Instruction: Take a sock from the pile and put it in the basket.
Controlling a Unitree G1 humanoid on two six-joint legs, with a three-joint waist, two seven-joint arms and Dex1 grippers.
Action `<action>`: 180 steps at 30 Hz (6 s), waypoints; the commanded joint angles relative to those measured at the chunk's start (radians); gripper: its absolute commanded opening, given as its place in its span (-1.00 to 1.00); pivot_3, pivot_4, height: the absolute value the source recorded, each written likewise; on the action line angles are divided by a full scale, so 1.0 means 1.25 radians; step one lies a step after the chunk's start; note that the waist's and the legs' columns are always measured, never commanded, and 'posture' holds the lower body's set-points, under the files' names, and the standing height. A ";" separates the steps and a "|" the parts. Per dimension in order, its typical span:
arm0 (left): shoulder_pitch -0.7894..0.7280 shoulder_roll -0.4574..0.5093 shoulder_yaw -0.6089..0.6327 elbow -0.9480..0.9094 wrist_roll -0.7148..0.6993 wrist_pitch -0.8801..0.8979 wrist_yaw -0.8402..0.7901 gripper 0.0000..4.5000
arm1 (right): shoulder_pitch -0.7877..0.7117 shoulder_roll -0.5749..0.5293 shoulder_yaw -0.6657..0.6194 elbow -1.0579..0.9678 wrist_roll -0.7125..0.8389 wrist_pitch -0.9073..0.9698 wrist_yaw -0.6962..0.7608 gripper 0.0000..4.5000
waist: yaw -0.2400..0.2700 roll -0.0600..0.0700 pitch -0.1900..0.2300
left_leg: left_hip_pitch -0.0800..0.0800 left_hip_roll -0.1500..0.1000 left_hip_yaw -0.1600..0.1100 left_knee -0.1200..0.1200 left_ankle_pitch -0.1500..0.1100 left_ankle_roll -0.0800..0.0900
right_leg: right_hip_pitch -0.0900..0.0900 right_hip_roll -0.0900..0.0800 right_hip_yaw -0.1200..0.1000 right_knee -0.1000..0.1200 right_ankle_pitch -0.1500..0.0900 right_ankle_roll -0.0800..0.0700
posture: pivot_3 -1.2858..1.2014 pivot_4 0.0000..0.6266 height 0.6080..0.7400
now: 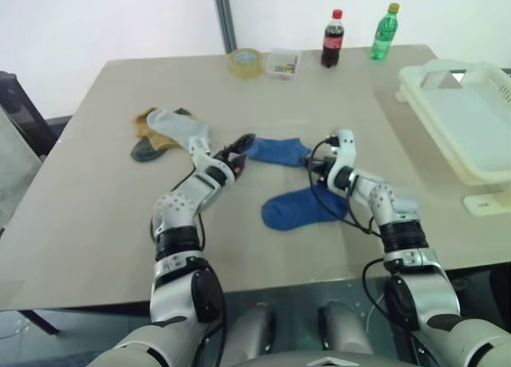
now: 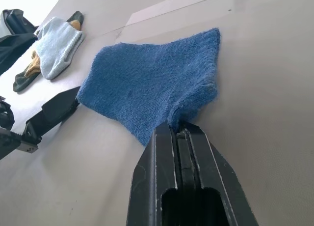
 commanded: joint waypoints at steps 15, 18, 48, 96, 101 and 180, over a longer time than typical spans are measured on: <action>-0.004 0.039 -0.052 0.031 0.059 -0.059 -0.020 0.97 | -0.002 0.008 -0.003 -0.026 0.004 -0.010 -0.001 -1.00 | 0.000 0.000 0.000 | 0.000 0.000 0.000 -0.001 0.000 0.000 | 0.000 0.000 0.000 -0.001 0.000 0.000 | 0.03 -0.52 1.00; -0.012 0.064 -0.139 0.023 0.163 -0.116 -0.018 0.97 | -0.002 0.009 -0.002 -0.025 0.003 -0.010 0.000 -1.00 | 0.000 0.000 0.000 | 0.000 0.000 0.000 -0.001 0.000 0.000 | 0.000 0.000 0.000 -0.001 0.000 0.000 | 0.03 -0.52 1.00; -0.078 0.190 -0.499 0.147 0.667 -0.228 -0.121 -0.18 | 0.004 0.010 -0.003 -0.041 -0.002 -0.004 -0.002 -1.00 | 0.000 0.000 0.000 | -0.001 0.001 0.003 -0.012 0.000 0.000 | -0.004 0.001 0.005 -0.008 0.000 0.000 | 0.03 -0.52 1.00; 0.549 -0.011 -0.462 -0.940 0.441 0.026 0.072 -0.99 | 0.304 -0.125 -0.216 -0.827 0.273 0.593 -0.166 -1.00 | 0.027 -0.002 0.001 | -0.002 0.001 0.004 -0.014 -0.001 0.002 | -0.004 0.001 0.005 -0.010 0.000 0.000 | 0.03 -0.52 1.00; 0.577 -0.015 -0.503 -0.950 0.457 0.013 0.088 -0.99 | 0.315 -0.137 -0.225 -0.835 0.281 0.617 -0.166 -1.00 | 0.029 -0.002 0.001 | -0.002 0.001 0.004 -0.014 -0.002 0.003 | -0.004 0.001 0.005 -0.010 0.000 0.000 | 0.03 -0.52 1.00; 0.666 0.046 -0.619 -0.925 0.499 -0.106 0.023 -0.99 | 0.378 -0.162 -0.262 -0.956 0.291 0.691 -0.183 -1.00 | 0.046 -0.003 0.003 | -0.003 0.002 0.002 -0.015 -0.002 0.004 | -0.003 0.000 0.002 -0.016 0.000 0.000 | 0.03 -0.52 1.00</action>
